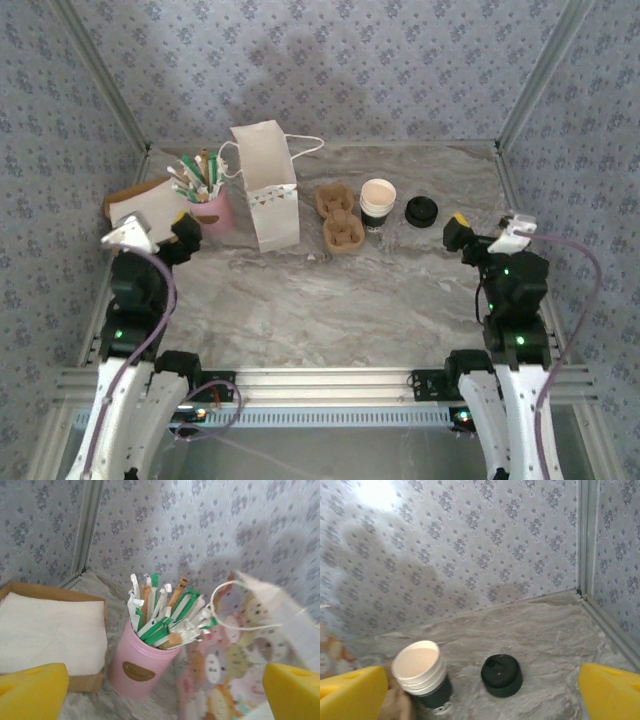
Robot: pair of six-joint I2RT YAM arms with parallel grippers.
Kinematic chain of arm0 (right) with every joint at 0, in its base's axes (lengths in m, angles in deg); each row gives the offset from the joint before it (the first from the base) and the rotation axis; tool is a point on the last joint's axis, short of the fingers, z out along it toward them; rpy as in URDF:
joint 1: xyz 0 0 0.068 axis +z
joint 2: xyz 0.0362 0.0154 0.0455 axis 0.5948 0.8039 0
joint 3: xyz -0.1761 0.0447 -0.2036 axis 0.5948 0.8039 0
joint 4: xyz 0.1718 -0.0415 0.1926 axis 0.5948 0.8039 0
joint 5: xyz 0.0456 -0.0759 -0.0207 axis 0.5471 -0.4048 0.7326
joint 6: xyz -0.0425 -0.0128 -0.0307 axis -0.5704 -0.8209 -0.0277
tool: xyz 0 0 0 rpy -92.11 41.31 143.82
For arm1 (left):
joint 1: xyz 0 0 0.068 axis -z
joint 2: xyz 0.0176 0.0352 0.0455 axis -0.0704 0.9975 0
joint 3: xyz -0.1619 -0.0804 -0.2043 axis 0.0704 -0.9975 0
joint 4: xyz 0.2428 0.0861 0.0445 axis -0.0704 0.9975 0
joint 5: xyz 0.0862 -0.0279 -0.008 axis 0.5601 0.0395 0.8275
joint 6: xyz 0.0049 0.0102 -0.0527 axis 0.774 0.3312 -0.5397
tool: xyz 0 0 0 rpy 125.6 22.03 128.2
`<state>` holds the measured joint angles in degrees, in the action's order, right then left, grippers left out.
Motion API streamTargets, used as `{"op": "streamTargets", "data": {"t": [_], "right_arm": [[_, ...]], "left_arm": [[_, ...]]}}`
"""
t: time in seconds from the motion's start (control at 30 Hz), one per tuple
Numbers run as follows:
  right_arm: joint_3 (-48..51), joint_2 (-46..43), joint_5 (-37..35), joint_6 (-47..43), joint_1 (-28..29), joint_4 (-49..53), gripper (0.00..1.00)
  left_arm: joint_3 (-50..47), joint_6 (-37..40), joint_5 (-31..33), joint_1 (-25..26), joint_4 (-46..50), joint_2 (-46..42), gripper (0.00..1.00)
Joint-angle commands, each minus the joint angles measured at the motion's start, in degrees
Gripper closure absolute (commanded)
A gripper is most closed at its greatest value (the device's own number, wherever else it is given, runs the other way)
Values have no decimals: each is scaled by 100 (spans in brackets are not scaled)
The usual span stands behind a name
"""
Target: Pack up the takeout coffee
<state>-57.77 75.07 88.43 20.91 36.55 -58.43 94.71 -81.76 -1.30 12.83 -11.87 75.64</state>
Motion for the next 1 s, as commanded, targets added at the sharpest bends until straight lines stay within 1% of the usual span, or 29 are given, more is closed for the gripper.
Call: {"op": "streamTargets", "data": {"t": [0.0,0.03,0.1,0.17,0.2,0.27,0.3,0.37,0.47,0.6,0.7,0.8,0.9,0.97], "right_arm": [[-760,-34,689,632,21,2209,0],[-935,17,819,715,19,2457,0],[-1157,84,850,988,20,2750,0],[-1308,117,801,1217,11,2855,0],[-1346,130,799,1308,17,2828,0],[-1491,407,919,1359,102,2781,0],[-1548,599,1052,1371,132,2721,2],[-1618,1111,1303,1374,143,2491,8],[-1731,1686,1655,1453,214,2320,13],[-2146,2513,1629,1179,519,2441,21],[-2538,3310,1621,958,803,2647,26],[-3065,4083,1340,738,1195,2863,31],[-3685,4913,947,484,1597,3164,34],[-4191,5506,767,342,1801,3407,39]], "left_arm": [[748,-1191,-279,51,1968,-369,0],[949,-1367,-474,46,2338,-453,0],[1236,-1608,-922,45,2661,-551,0],[1403,-1675,-1637,46,2641,-573,0],[1435,-1667,-1884,46,2621,-556,1],[1397,-1582,-2603,45,2396,-509,0],[1337,-1663,-2716,44,2350,-524,0],[1130,-2078,-2720,50,2297,-697,0],[758,-2422,-2814,48,1806,-957,0],[912,-2324,-3004,47,1982,-574,1],[880,-2304,-3394,48,1986,-229,1],[823,-2326,-3581,98,2129,-25,1],[679,-2468,-3509,320,2055,49,8],[522,-2628,-3344,653,1770,159,14]]}}
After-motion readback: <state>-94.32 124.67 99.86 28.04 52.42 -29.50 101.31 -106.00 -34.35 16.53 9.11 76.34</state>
